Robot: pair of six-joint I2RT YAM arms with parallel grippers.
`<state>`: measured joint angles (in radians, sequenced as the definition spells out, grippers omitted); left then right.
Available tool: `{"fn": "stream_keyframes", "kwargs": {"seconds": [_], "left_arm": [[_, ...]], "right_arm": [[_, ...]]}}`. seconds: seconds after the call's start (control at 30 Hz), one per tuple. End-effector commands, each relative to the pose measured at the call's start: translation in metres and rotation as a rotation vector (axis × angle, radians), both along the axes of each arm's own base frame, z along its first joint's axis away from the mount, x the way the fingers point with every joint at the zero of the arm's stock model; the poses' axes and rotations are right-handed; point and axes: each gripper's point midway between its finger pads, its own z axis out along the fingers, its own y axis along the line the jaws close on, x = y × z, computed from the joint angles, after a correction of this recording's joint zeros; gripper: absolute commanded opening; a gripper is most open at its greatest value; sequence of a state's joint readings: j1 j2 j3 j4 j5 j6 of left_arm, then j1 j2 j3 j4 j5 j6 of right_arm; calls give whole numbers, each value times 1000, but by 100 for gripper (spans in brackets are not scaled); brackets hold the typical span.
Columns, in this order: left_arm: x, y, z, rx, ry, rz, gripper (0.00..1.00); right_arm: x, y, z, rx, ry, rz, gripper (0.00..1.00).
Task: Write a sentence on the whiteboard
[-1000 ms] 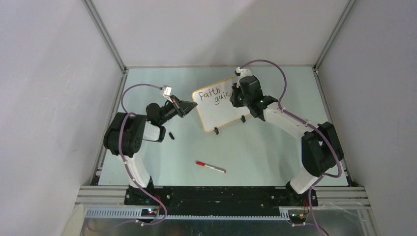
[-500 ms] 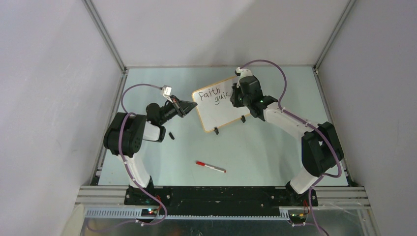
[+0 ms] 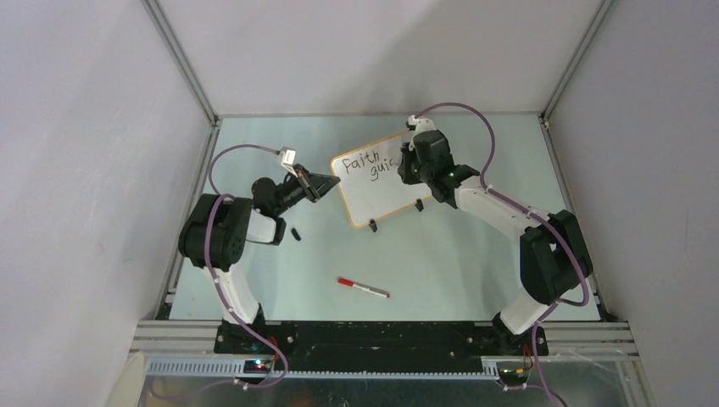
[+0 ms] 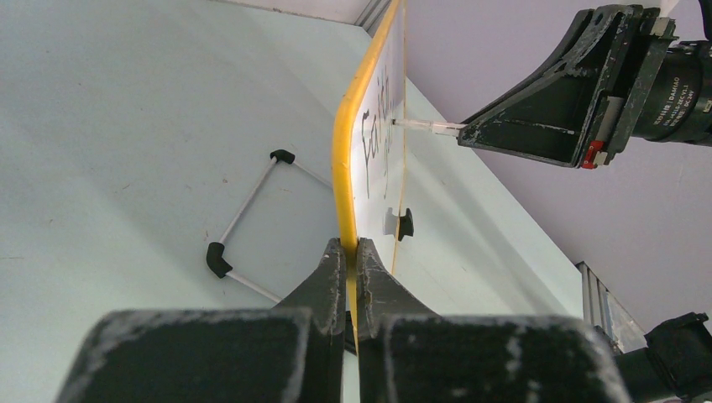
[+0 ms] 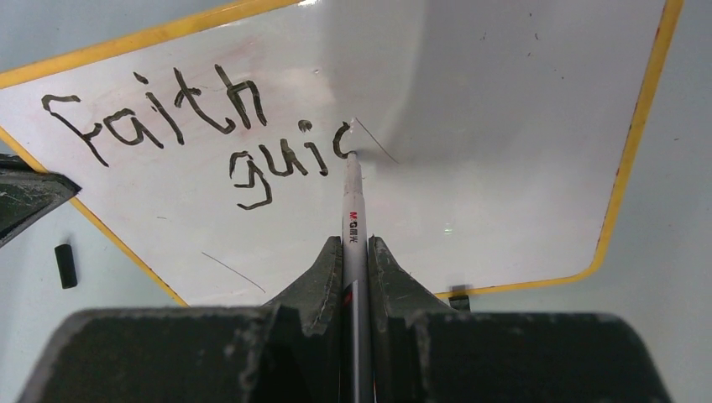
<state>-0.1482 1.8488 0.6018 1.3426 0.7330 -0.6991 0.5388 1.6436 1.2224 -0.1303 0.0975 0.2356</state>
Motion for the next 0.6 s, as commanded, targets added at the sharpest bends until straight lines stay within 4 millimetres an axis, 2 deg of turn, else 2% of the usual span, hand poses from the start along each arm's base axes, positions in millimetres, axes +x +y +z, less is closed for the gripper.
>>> {"fn": "stream_keyframes", "kwargs": {"seconds": [0.0,0.57], "left_arm": [[0,-1,5,40,-54,-2,0],[0,0,5,39,-54,-3,0]], "right_arm": [[17,-3,26,26,-73,-45,0],[26,6,38,39,-88,-21,0]]}}
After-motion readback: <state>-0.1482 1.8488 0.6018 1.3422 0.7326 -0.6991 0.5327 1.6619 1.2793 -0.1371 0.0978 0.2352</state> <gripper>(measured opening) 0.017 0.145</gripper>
